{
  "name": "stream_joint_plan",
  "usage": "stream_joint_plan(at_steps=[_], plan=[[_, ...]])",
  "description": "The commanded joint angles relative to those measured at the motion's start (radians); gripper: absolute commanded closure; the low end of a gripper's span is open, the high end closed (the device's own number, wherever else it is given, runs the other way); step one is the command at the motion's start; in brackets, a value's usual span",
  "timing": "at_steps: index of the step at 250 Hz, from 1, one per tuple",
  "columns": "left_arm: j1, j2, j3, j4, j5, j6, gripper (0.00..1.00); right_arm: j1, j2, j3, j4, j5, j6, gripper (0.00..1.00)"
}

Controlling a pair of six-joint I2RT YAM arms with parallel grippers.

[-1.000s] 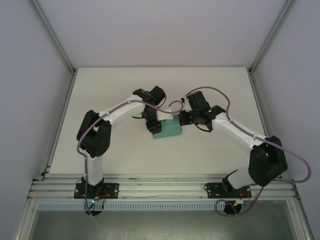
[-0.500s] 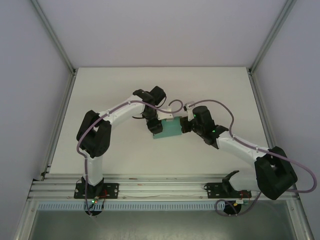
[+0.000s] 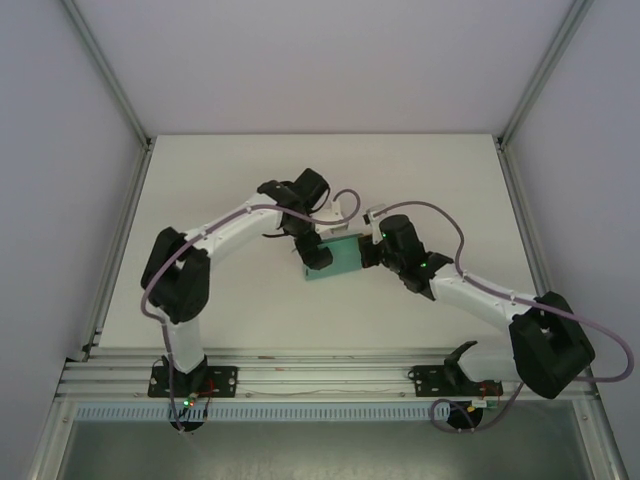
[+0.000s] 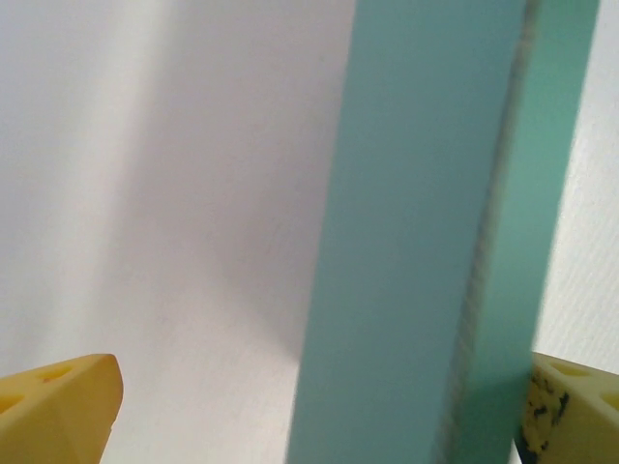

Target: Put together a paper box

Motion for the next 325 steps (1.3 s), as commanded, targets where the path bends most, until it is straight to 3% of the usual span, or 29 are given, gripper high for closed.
stream_joint_plan(at_steps=[1, 33, 64, 119, 190, 211, 227, 268, 295, 325], plan=[[0.0, -0.111, -0.065, 0.087, -0.15, -0.177, 0.0, 0.033, 0.03, 0.038, -0.157, 0.128, 0.02, 1.0], [0.002, -0.206, -0.165, 0.133, -0.279, -0.349, 0.0, 0.065, 0.054, 0.079, -0.198, 0.177, 0.046, 1.0], [0.022, -0.281, -0.26, 0.174, -0.279, -0.44, 0.01, 0.079, 0.086, 0.121, -0.238, 0.196, 0.073, 1.0], [0.055, -0.284, -0.276, 0.16, -0.171, -0.476, 0.54, 0.09, 0.114, 0.159, -0.286, 0.202, 0.076, 1.0], [0.057, -0.24, -0.249, 0.199, -0.11, -0.428, 0.59, 0.093, 0.127, 0.177, -0.314, 0.194, 0.075, 1.0], [0.058, -0.223, -0.237, 0.189, -0.111, -0.429, 0.71, 0.094, 0.127, 0.183, -0.324, 0.196, 0.076, 1.0], [0.057, -0.21, -0.217, 0.166, -0.104, -0.443, 0.91, 0.096, 0.126, 0.186, -0.329, 0.196, 0.077, 1.0], [0.056, -0.217, -0.235, 0.192, -0.043, -0.469, 0.92, 0.102, 0.129, 0.187, -0.344, 0.197, 0.081, 1.0], [0.056, -0.22, -0.24, 0.196, -0.045, -0.49, 1.0, 0.115, 0.132, 0.186, -0.349, 0.209, 0.087, 1.0], [0.056, -0.218, -0.224, 0.183, -0.047, -0.532, 1.0, 0.136, 0.127, 0.184, -0.364, 0.266, 0.084, 1.0]])
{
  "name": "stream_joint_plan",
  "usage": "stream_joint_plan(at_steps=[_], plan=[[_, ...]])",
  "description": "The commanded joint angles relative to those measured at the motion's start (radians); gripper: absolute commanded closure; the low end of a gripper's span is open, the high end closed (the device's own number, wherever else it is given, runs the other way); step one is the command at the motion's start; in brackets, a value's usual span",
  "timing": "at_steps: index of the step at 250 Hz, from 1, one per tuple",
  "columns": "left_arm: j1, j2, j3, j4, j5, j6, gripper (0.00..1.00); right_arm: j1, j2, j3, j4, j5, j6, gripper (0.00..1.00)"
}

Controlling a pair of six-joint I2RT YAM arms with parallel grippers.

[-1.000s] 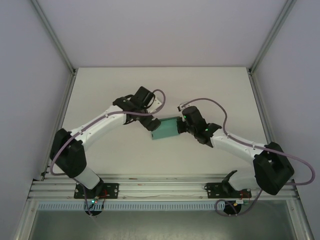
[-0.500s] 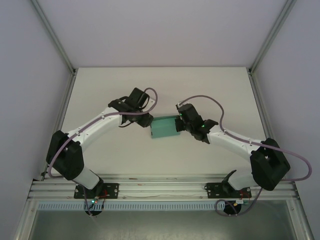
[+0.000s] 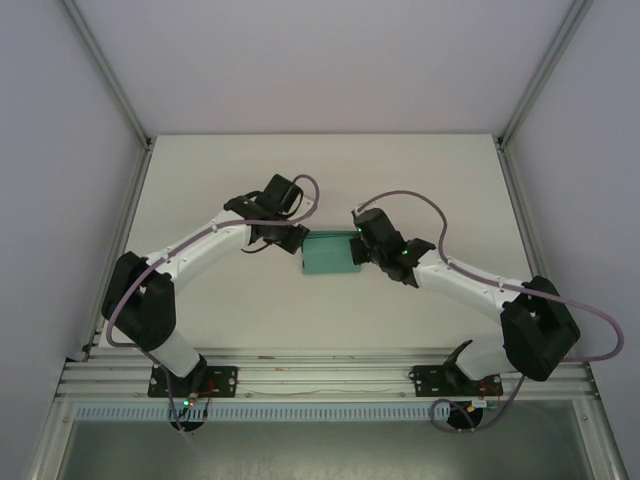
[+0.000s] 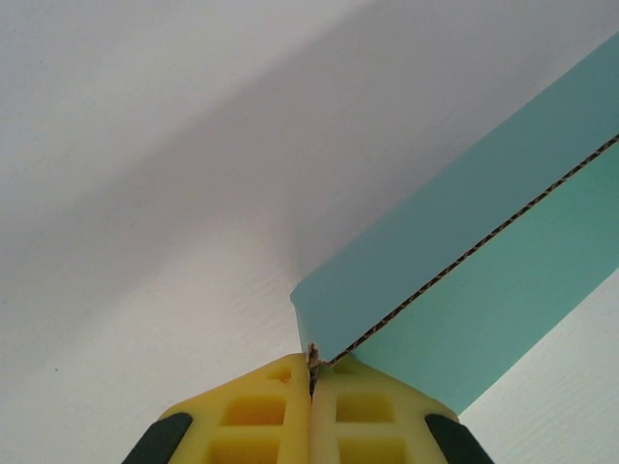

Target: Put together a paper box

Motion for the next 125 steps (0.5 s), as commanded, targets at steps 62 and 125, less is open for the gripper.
stream_joint_plan(at_steps=[62, 125], plan=[[0.014, 0.005, 0.062, -0.086, 0.18, -0.286, 1.0, 0.115, 0.015, -0.037, -0.096, 0.231, -0.024, 1.0], [0.09, 0.062, 0.045, -0.102, 0.423, -0.427, 1.0, 0.166, -0.035, -0.156, 0.08, 0.279, -0.071, 1.0]])
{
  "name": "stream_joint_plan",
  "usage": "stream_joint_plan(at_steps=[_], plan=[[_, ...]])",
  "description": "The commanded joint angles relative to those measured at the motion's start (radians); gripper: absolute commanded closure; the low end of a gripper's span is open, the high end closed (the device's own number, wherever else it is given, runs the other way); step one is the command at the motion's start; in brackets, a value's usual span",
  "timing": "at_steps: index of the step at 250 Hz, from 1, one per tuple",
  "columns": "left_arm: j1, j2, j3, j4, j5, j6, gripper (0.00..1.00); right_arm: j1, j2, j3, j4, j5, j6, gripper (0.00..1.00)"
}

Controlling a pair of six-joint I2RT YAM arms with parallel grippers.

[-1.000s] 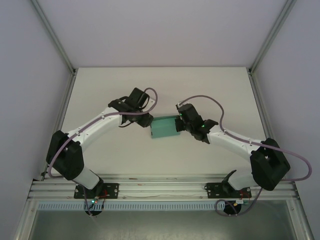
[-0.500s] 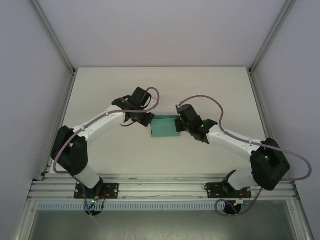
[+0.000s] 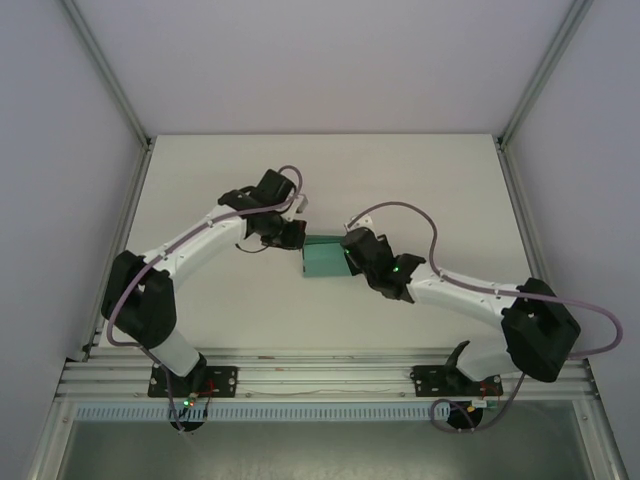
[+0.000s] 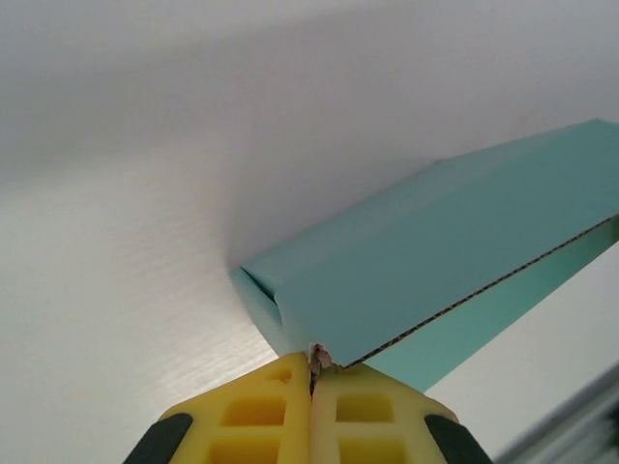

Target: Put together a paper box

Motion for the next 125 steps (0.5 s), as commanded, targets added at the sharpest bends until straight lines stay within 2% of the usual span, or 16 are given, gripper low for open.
stream_joint_plan(at_steps=[1, 89, 103, 125], plan=[[0.032, 0.046, 0.014, -0.025, 0.206, -0.102, 1.0, 0.023, -0.013, -0.079, 0.024, 0.019, -0.043, 1.0], [0.057, 0.085, 0.069, -0.063, 0.318, -0.136, 1.0, 0.026, -0.022, -0.107, 0.041, 0.023, -0.058, 1.0], [0.067, 0.098, 0.078, -0.068, 0.373, -0.139, 1.0, 0.028, -0.014, -0.105, 0.042, 0.021, -0.061, 1.0], [0.079, 0.118, 0.119, -0.133, 0.386, -0.12, 1.0, 0.03, -0.014, -0.105, 0.049, 0.021, -0.072, 1.0]])
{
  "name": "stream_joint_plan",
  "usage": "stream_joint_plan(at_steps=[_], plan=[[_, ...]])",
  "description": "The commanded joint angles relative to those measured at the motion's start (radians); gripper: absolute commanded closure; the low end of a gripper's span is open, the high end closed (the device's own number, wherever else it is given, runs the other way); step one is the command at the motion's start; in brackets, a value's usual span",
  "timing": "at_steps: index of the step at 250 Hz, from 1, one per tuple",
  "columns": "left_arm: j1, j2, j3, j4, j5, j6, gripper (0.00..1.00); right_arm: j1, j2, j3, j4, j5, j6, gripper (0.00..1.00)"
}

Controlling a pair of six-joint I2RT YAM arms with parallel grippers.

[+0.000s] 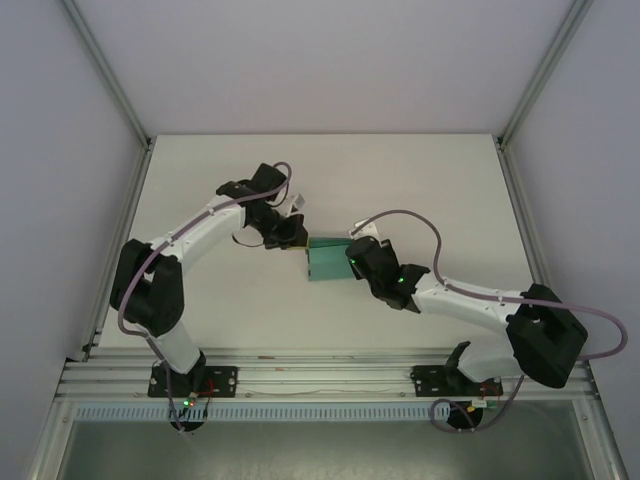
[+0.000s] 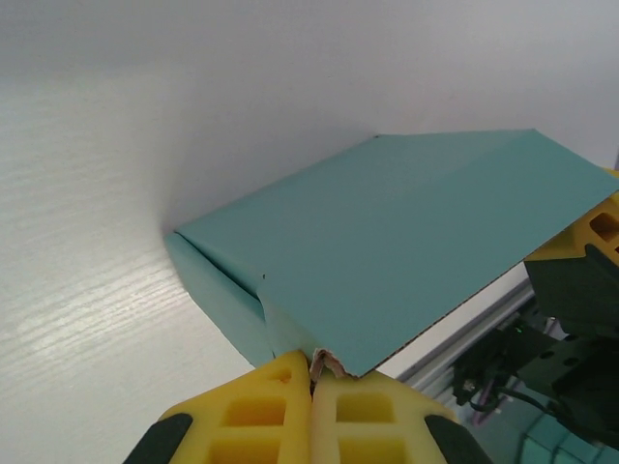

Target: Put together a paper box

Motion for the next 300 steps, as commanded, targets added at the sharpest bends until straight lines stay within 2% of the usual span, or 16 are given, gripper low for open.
stream_joint_plan(at_steps=[1, 21, 81, 142, 178, 209, 221, 247, 269, 300], plan=[[0.006, 0.036, 0.063, -0.071, 0.117, -0.008, 1.0, 0.016, 0.026, -0.023, -0.043, -0.039, -0.028, 1.0], [0.015, 0.045, 0.098, -0.126, 0.11, 0.01, 1.0, 0.017, 0.024, -0.025, -0.034, -0.036, -0.032, 1.0], [0.033, 0.063, 0.109, -0.14, 0.149, -0.016, 1.0, 0.02, 0.039, -0.024, -0.02, -0.045, -0.04, 1.0], [0.064, 0.101, 0.09, -0.1, 0.305, -0.129, 1.0, 0.028, 0.046, -0.034, -0.003, -0.033, -0.045, 1.0], [0.069, 0.111, 0.127, -0.157, 0.24, -0.113, 1.0, 0.045, 0.069, -0.034, 0.01, -0.007, -0.043, 1.0], [0.07, 0.116, 0.097, -0.12, 0.264, -0.131, 1.0, 0.05, 0.08, -0.024, 0.002, 0.006, -0.042, 1.0], [0.067, 0.117, 0.102, -0.137, 0.238, -0.093, 1.0, 0.049, 0.077, -0.024, 0.004, 0.014, -0.039, 1.0], [0.054, 0.111, 0.101, -0.198, 0.099, 0.013, 1.0, 0.049, 0.068, -0.033, 0.012, 0.018, -0.038, 1.0], [0.023, 0.082, 0.023, -0.129, 0.095, 0.034, 1.0, 0.049, 0.058, -0.044, 0.022, 0.02, -0.026, 1.0], [-0.049, 0.049, -0.053, -0.046, -0.066, 0.022, 1.0, 0.05, 0.038, -0.069, 0.048, -0.002, -0.013, 1.0]])
